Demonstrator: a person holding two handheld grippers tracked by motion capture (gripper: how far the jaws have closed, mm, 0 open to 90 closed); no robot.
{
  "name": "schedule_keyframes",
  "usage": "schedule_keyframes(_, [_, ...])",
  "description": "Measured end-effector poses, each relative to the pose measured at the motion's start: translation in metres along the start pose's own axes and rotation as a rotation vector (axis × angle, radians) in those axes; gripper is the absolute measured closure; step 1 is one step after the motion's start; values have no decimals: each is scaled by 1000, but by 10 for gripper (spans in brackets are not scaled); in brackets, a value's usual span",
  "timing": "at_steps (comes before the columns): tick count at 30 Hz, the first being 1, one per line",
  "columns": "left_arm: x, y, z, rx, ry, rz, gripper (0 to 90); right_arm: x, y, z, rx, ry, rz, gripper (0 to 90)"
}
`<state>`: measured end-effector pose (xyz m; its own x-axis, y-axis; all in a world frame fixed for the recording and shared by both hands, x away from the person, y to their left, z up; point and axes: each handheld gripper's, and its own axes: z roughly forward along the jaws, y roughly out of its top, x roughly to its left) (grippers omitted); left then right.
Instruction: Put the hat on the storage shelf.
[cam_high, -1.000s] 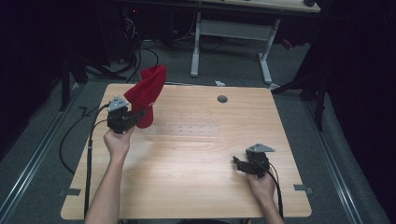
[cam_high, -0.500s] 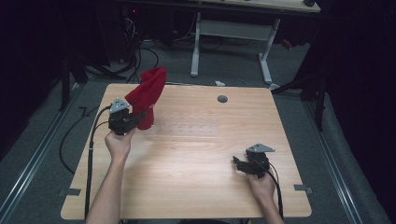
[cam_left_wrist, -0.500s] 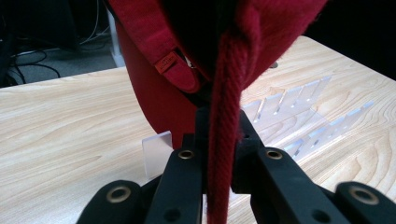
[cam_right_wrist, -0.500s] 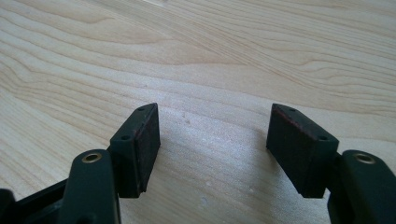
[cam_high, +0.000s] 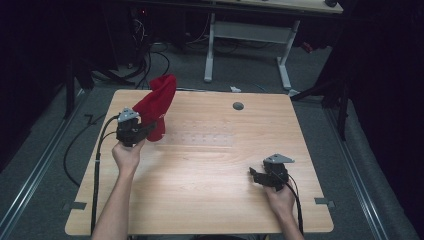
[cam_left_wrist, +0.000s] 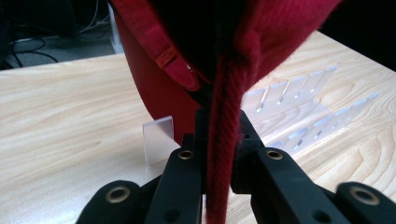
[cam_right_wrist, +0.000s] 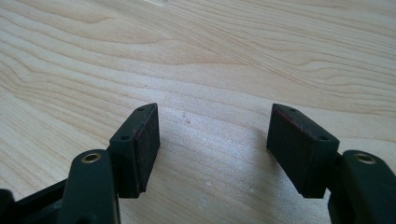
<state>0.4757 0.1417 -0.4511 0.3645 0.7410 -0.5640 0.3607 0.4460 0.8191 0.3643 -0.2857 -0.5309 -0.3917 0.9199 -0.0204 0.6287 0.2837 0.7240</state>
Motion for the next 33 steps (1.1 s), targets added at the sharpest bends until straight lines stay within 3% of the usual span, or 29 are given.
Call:
schedule_keyframes(23, [7,-6,-10,21,19,-57,813,0,0,0,0,0,0,347])
schedule_keyframes(33, [8,-7,-15,27,42,-50,769,0,0,0,0,0,0,346])
